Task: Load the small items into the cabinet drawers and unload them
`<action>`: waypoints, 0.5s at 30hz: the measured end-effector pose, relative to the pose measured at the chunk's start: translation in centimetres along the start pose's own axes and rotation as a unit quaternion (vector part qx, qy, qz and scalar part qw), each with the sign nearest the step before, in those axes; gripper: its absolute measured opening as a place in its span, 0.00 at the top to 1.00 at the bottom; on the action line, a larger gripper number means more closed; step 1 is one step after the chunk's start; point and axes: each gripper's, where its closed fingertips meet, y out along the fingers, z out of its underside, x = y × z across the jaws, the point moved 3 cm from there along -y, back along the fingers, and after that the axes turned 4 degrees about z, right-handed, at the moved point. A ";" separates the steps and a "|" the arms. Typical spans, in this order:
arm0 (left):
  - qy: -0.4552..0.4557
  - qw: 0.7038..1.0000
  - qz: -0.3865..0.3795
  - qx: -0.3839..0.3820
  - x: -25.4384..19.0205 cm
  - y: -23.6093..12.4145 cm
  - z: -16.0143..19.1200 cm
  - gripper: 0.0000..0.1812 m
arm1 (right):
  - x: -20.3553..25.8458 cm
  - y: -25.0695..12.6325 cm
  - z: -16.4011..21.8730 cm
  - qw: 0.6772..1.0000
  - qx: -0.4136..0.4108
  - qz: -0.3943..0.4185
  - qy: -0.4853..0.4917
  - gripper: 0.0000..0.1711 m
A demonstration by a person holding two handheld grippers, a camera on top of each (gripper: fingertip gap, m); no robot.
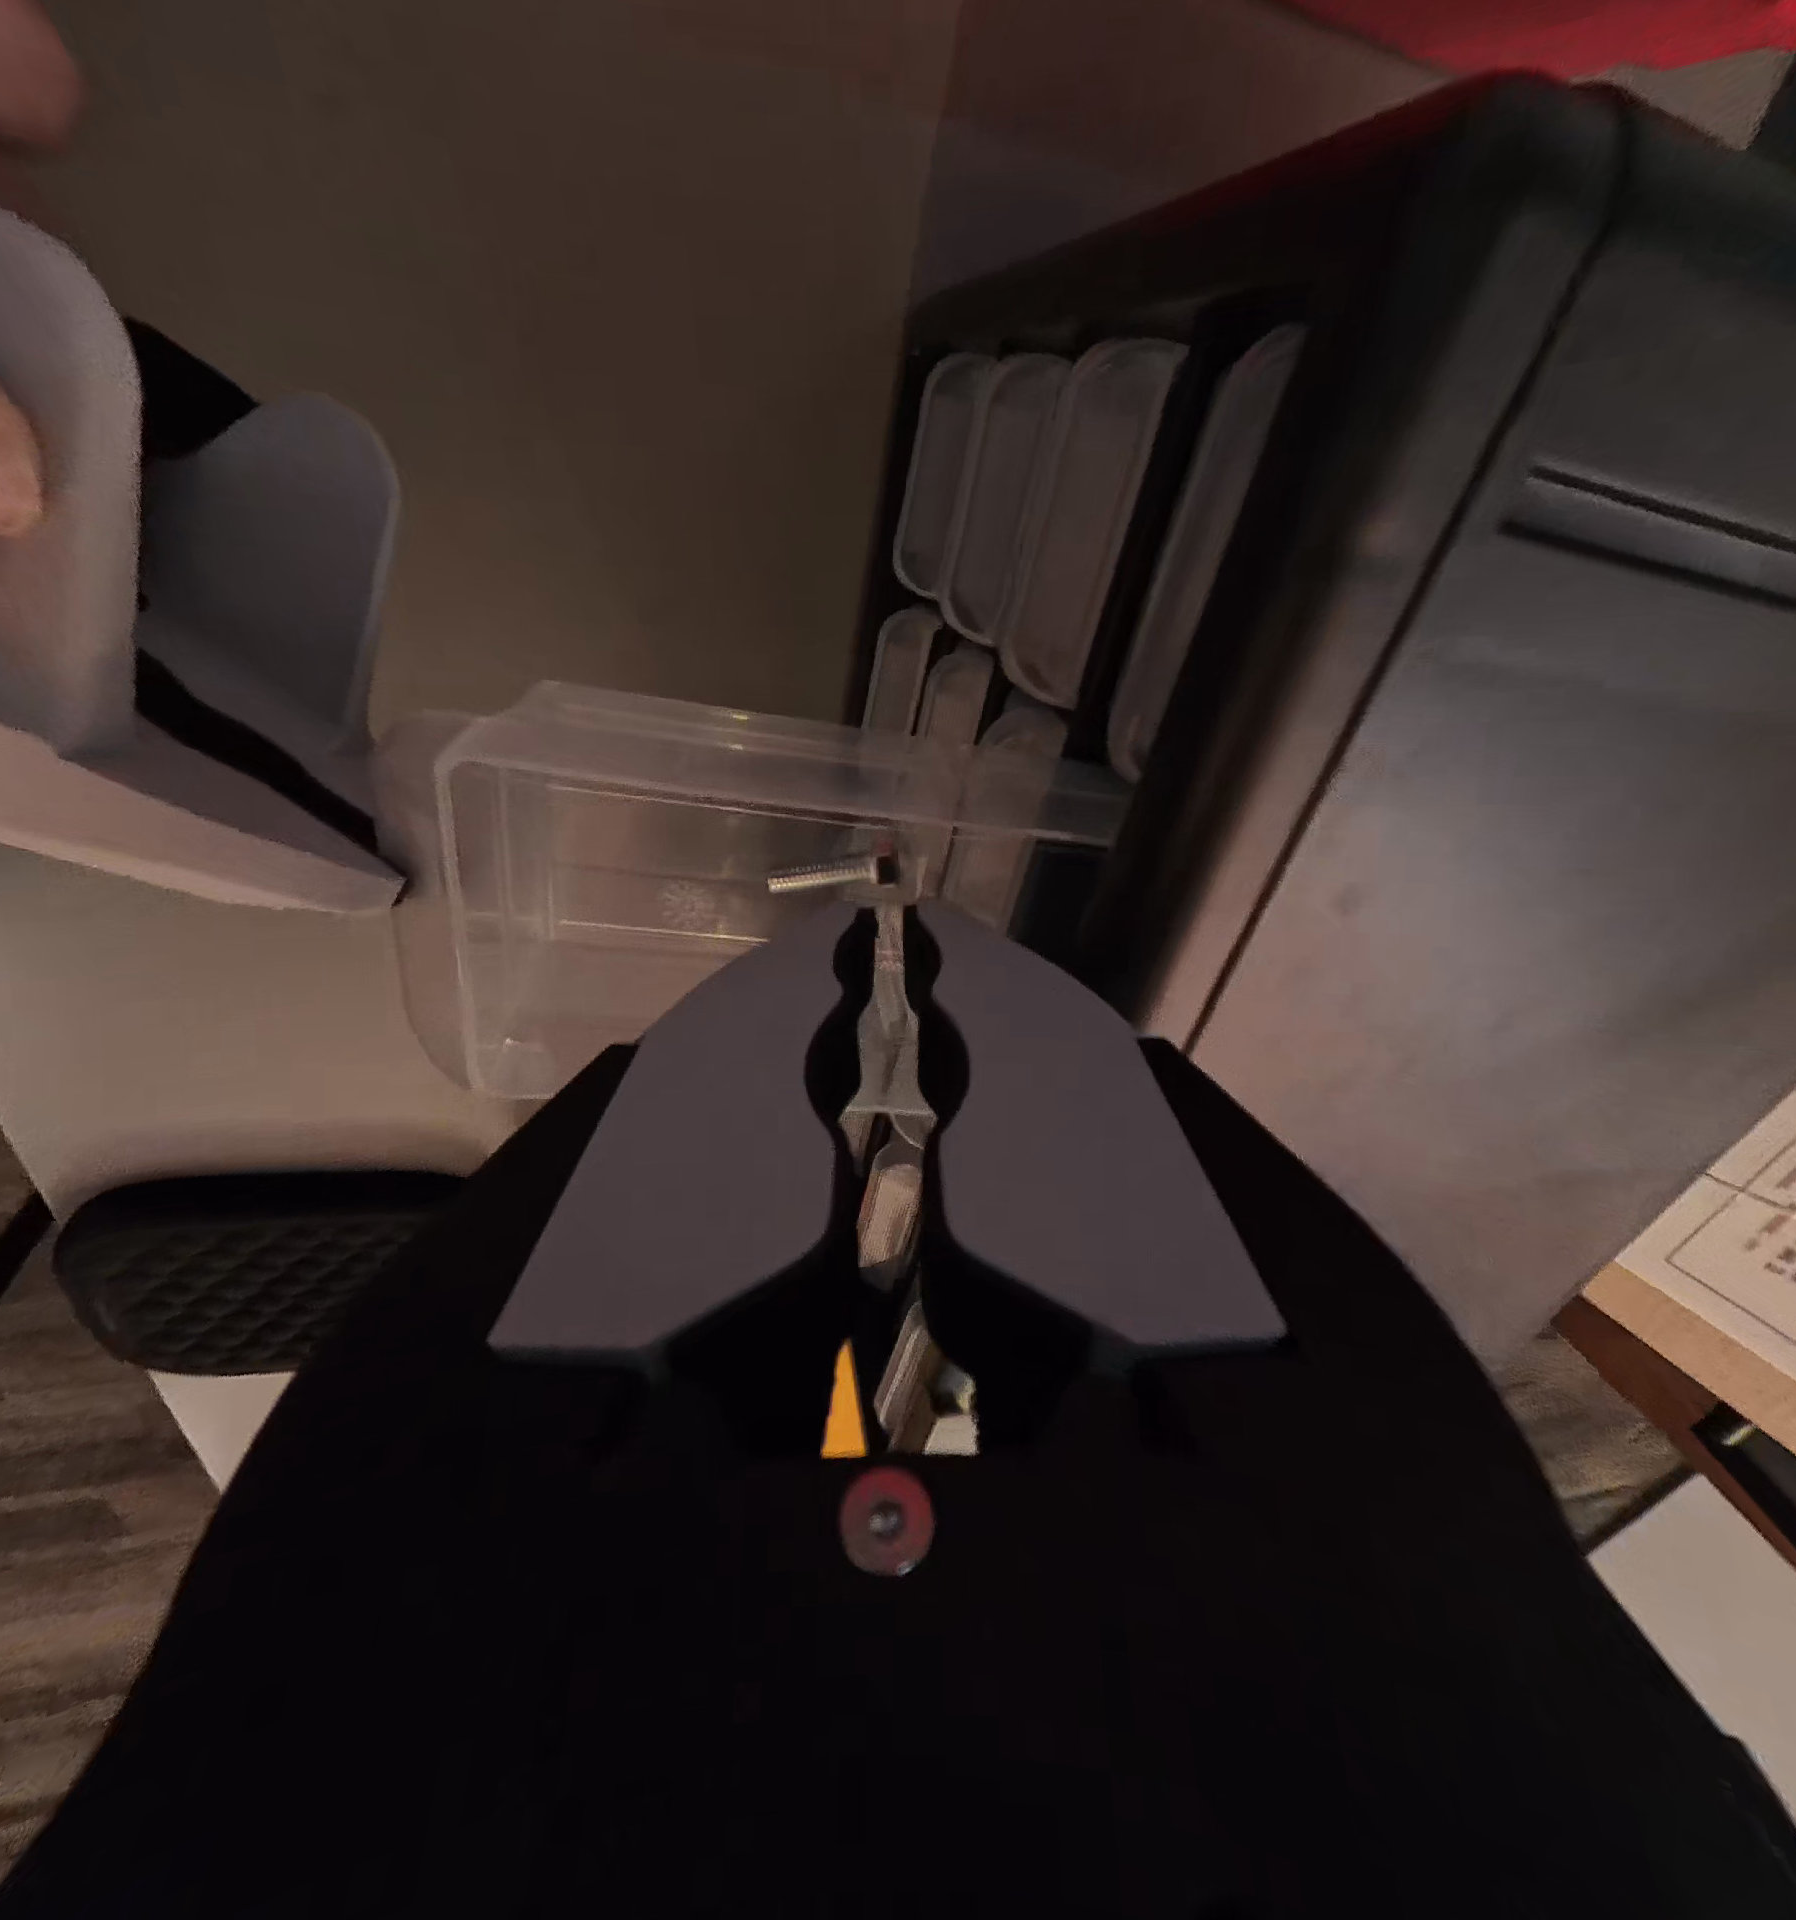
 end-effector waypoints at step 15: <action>-0.001 1.000 0.003 0.002 -0.1 0.0 0.0 0.96 | 1.1 0.2 -0.1 0.978 -0.005 -0.033 0.205 0.86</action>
